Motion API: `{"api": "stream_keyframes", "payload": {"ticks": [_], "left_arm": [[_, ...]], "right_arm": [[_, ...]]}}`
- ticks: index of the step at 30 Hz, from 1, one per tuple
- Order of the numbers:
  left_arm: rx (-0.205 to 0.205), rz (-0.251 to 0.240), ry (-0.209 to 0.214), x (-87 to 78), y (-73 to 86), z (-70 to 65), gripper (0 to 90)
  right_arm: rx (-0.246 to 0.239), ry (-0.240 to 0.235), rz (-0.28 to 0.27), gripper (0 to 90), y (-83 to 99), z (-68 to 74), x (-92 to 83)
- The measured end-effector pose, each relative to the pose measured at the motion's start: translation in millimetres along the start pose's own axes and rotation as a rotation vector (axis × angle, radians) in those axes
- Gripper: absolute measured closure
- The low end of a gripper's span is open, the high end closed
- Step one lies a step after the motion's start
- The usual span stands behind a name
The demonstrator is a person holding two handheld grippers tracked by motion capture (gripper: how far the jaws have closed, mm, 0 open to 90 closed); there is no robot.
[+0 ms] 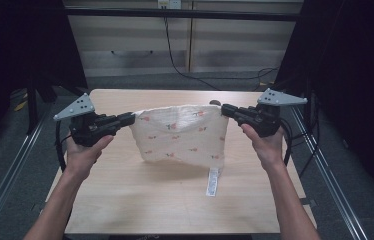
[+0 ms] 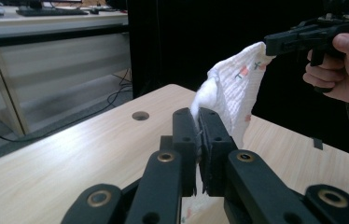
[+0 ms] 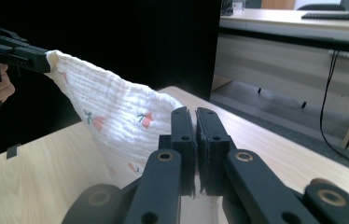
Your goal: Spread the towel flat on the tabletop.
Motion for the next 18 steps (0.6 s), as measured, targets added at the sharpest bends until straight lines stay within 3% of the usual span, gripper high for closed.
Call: {"api": "stream_keyframes", "payload": {"ticks": [9, 13, 18], "left_arm": [[0.058, -0.022, 0.013, -21.1, -16.8, -21.8, 86.5], [0.077, -0.055, 0.023, -30.6, -21.6, -31.1, 86.5], [0.084, -0.004, 0.021, -33.5, -11.1, -35.7, 86.4]], "right_arm": [[-0.05, -0.014, -0.041, 86.6, -19.0, 20.5, -27.4], [-0.074, 0.004, -0.054, 86.6, -21.5, 30.5, -38.6], [-0.098, -0.003, -0.038, 86.6, -16.8, 43.4, -43.2]]}}
Point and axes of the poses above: each handheld gripper's, and its own axes: x roughly forward along the jaws, y roughly out of its underside, z roughly to its left, the point moved 10 cm from there along x, roughly forward along the jaws, and after that the axes turned 10 degrees about z, right-handed, at the moved point
